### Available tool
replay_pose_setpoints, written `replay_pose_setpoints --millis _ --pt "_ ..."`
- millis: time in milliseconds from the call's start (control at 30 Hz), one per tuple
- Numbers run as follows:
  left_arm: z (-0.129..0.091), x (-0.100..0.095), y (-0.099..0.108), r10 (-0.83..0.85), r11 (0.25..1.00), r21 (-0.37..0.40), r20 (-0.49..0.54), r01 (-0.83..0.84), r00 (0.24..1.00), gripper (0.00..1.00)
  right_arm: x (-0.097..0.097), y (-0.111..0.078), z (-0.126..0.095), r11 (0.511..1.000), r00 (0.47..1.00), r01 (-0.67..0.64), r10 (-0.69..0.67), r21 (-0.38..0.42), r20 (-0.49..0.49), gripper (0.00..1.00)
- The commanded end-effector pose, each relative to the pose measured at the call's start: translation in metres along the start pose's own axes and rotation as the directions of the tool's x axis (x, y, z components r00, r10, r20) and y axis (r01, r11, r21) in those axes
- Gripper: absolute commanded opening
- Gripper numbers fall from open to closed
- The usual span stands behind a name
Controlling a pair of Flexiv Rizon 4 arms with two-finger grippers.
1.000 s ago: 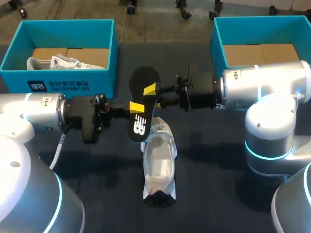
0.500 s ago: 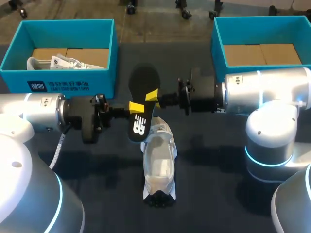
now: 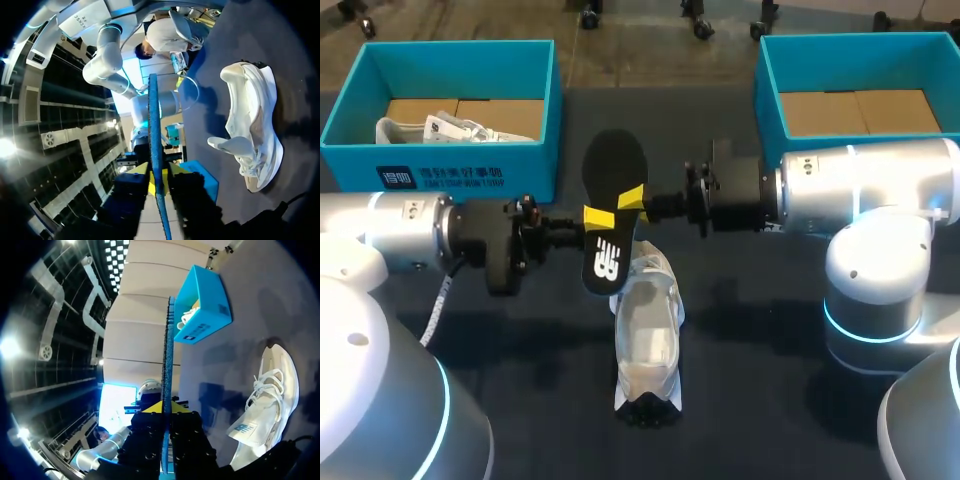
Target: Take the shoe out of the shoebox, open the shoe tongue, remove and reinsert the insole, then place the shoe into the shoebox
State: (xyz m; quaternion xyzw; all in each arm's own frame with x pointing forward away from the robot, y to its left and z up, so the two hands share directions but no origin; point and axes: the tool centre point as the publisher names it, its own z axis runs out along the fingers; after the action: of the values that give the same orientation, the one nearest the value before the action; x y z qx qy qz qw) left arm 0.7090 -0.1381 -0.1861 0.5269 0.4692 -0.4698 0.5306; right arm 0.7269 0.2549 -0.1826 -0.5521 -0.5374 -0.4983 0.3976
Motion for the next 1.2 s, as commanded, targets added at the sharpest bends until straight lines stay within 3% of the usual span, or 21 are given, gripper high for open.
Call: replay_pose_setpoints --millis 33,167,300,733,867,967,1067,1100,1200 --pt "-0.019 -0.01 -0.001 -0.018 0.999 0.026 -0.017 0.019 1.0 1.0 -0.005 -0.002 0.001 1.0 1.0 0.008 -0.008 -0.002 -0.011 0.0" --pt "-0.039 -0.014 0.005 -0.046 0.996 0.075 -0.102 0.053 0.994 1.0 -0.01 -0.004 -0.002 1.0 1.0 0.009 -0.009 -0.005 -0.017 0.0" --pt "-0.061 -0.021 0.014 -0.012 0.986 0.158 -0.255 0.054 0.967 1.0 -0.013 -0.005 -0.004 1.0 1.0 0.007 -0.008 -0.013 -0.016 0.0" --pt "-0.061 -0.021 0.014 -0.012 0.986 0.158 -0.255 0.054 0.967 1.0 -0.015 -0.006 -0.007 1.0 1.0 0.014 -0.014 -0.018 -0.013 0.0" --pt "-0.067 -0.043 0.029 0.015 0.982 0.188 -0.239 0.031 0.971 1.0 -0.015 -0.006 -0.007 1.0 1.0 0.014 -0.014 -0.018 -0.013 0.0" --pt "-0.069 -0.056 0.04 0.052 0.973 0.228 -0.321 0.024 0.945 1.0 -0.015 -0.006 -0.007 1.0 1.0 0.014 -0.014 -0.018 -0.013 0.0" --pt "-0.068 -0.069 0.057 0.058 0.96 0.267 -0.476 0.081 0.877 1.0 -0.015 -0.006 -0.007 1.0 1.0 0.014 -0.014 -0.018 -0.013 0.0" --pt "-0.066 -0.072 0.064 0.059 0.96 0.255 -0.579 0.112 0.813 1.0 -0.015 -0.006 -0.007 1.0 1.0 0.014 -0.014 -0.018 -0.013 0.0" --pt "-0.066 -0.072 0.064 0.059 0.96 0.255 -0.579 0.112 0.813 1.0 -0.015 -0.006 -0.007 1.0 1.0 0.014 -0.014 -0.018 -0.013 0.0"
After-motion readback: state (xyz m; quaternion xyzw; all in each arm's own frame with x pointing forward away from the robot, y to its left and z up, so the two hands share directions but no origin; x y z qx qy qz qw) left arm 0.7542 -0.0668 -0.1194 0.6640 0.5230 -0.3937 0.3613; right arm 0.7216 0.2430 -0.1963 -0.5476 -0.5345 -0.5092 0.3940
